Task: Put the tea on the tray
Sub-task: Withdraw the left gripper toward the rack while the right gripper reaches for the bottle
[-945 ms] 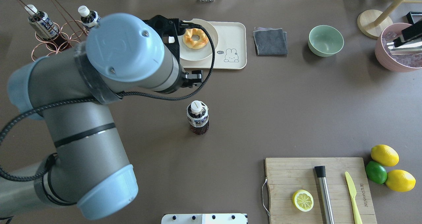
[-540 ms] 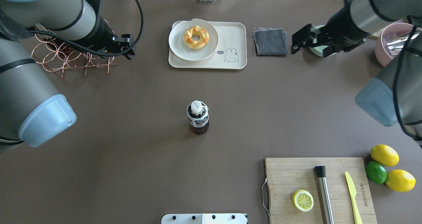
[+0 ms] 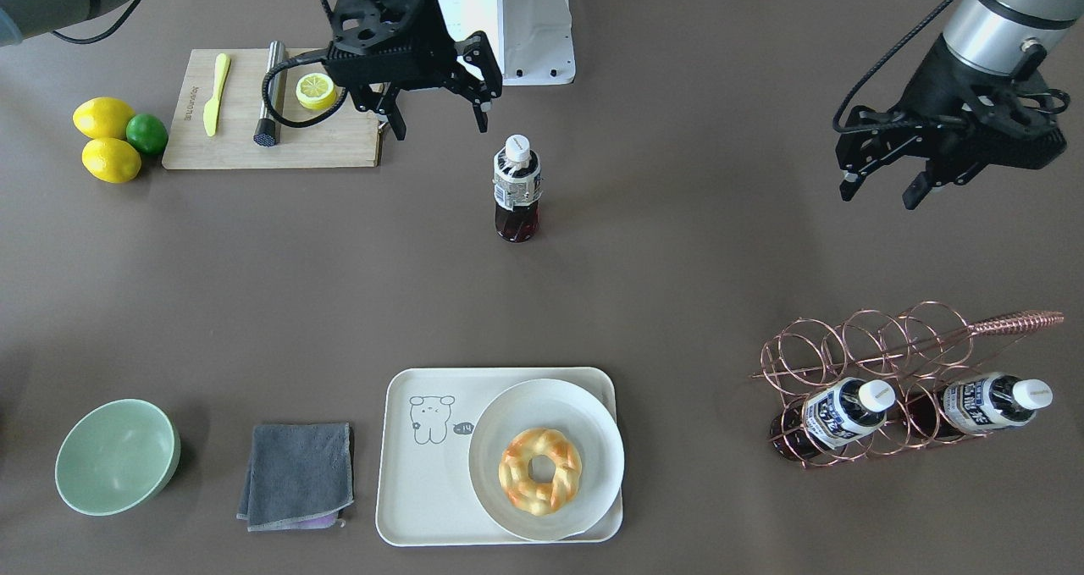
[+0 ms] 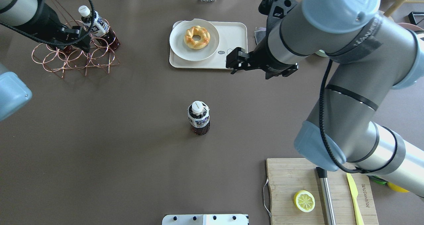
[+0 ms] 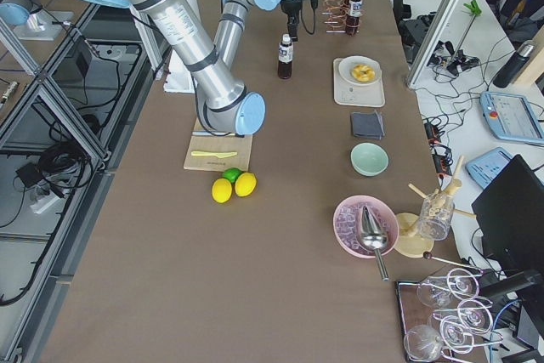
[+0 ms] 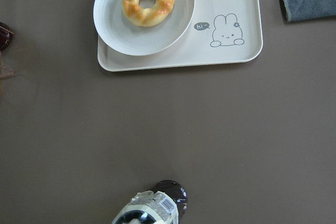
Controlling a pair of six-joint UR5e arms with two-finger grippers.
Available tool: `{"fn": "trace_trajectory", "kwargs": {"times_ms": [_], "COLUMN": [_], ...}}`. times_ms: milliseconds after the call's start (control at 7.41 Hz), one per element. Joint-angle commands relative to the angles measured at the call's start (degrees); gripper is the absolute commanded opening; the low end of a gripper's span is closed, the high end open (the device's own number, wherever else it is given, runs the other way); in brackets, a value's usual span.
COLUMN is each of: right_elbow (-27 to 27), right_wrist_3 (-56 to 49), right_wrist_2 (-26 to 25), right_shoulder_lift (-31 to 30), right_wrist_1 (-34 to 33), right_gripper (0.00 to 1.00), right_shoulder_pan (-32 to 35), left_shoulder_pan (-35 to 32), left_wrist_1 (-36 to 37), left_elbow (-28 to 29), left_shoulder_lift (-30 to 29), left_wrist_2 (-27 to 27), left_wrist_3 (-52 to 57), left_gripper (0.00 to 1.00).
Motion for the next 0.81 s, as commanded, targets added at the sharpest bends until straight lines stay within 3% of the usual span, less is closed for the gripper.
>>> {"fn": "trace_trajectory", "kwargs": {"times_ms": [0,405,675], "right_elbow": [-6.52,-12.40,-12.86], "right_wrist_3": [1.91,1.30,0.94], "right_wrist_2": [-4.64,-5.34,-5.70], "right_shoulder_lift": [5.87,8.85,7.82], "right_wrist_1": [-1.26,-1.43,-1.43], "right_gripper": [1.00,0.98,0.81], "right_shoulder_pan": [-4.88,-6.56,-7.17], "left_shoulder_pan": [-4.02,-4.02,-4.02], "left_wrist_1": [-2.18,-2.27,-2.19], "left_elbow": [1.84,1.58,1.49], "left_shoulder_lift": [3.42,3.43,3.43], "left_wrist_2": [-2.78,-2.78,-2.69], "left_wrist_3": [4.35,4.35,4.26], "left_gripper": [0.76,0.77,0.79]}}
